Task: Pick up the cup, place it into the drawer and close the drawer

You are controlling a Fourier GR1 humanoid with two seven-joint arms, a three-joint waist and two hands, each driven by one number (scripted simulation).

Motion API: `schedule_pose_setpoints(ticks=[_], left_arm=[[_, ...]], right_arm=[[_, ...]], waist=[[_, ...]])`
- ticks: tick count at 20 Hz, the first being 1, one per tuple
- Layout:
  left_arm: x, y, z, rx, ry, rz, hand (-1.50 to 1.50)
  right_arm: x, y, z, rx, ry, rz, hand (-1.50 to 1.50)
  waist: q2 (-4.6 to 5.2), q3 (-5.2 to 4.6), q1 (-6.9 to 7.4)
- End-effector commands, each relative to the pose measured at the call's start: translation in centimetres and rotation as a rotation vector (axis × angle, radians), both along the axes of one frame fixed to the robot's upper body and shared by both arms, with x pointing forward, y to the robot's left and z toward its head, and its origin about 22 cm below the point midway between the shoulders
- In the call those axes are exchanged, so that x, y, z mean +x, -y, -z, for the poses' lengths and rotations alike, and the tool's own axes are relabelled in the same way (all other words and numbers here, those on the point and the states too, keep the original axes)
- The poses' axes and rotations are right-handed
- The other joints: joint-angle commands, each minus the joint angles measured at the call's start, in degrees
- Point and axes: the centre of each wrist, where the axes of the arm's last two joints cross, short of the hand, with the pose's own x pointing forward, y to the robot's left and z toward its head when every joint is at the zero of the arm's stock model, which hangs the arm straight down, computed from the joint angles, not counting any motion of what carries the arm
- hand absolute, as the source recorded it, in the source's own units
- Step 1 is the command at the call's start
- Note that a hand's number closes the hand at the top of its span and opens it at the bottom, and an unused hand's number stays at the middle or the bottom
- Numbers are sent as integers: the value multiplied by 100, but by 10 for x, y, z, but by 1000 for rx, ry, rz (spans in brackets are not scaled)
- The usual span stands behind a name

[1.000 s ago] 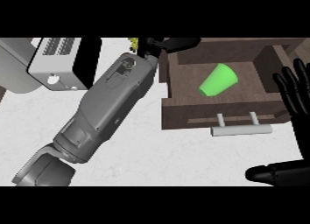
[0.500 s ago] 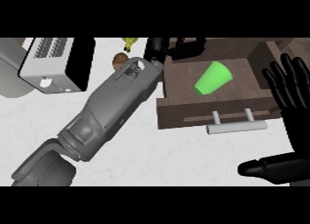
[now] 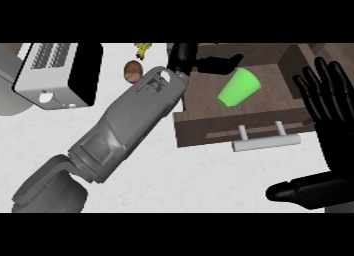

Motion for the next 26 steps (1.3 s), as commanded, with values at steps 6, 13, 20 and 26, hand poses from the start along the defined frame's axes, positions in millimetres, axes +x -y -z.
schedule_pose_setpoints(ticks=[6,13,20,26], left_arm=[[-6,4,0,-167,28,87,-150],[-12,12,-20,-333,57,163,-150],[-10,-26,-24,-412,35,100,-150],[-22,-81,-9,-480,24,-4,-150]], right_arm=[[-3,11,-10,37,9,-59,-150],[-5,17,0,51,-38,-45,-150],[-30,42,-4,-130,-35,-116,150],[-33,30,-17,-273,-29,-66,150]], waist=[[-22,-7,107],[-125,-10,497],[-200,-11,709],[-229,-17,868]])
